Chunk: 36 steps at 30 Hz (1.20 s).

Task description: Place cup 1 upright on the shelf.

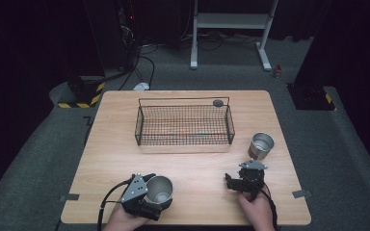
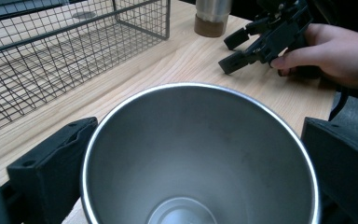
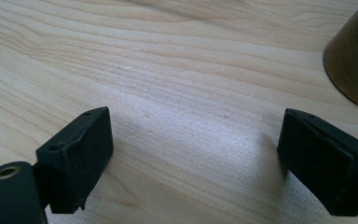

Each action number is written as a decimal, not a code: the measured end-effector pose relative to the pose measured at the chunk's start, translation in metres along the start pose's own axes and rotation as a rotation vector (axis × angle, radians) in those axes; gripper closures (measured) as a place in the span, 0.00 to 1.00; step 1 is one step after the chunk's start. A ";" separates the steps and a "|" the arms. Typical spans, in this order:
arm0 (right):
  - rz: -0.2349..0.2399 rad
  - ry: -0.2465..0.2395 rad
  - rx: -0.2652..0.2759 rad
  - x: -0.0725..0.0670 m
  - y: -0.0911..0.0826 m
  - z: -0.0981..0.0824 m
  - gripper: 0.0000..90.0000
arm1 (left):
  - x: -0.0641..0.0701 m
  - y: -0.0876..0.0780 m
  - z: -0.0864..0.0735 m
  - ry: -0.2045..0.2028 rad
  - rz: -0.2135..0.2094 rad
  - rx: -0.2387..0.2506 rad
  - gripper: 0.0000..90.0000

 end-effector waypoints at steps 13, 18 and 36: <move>0.000 -0.001 0.000 0.000 0.000 0.000 0.11 | 0.000 0.001 -0.009 0.011 0.004 -0.017 0.01; 0.000 -0.001 0.000 0.000 0.000 0.000 0.11 | 0.000 0.002 -0.013 0.009 -0.007 -0.025 0.01; 0.000 0.000 0.000 0.000 0.000 0.000 0.11 | -0.003 -0.002 -0.014 0.047 -0.010 -0.008 0.15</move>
Point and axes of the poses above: each handheld gripper's, and its own axes: y roughly forward along the jaws, z roughly out of its top, x roughly to its right, the point moved 8 cm from there along y, roughly forward along the jaws, and after that the axes turned 2 degrees about x, right-handed, at the moved point
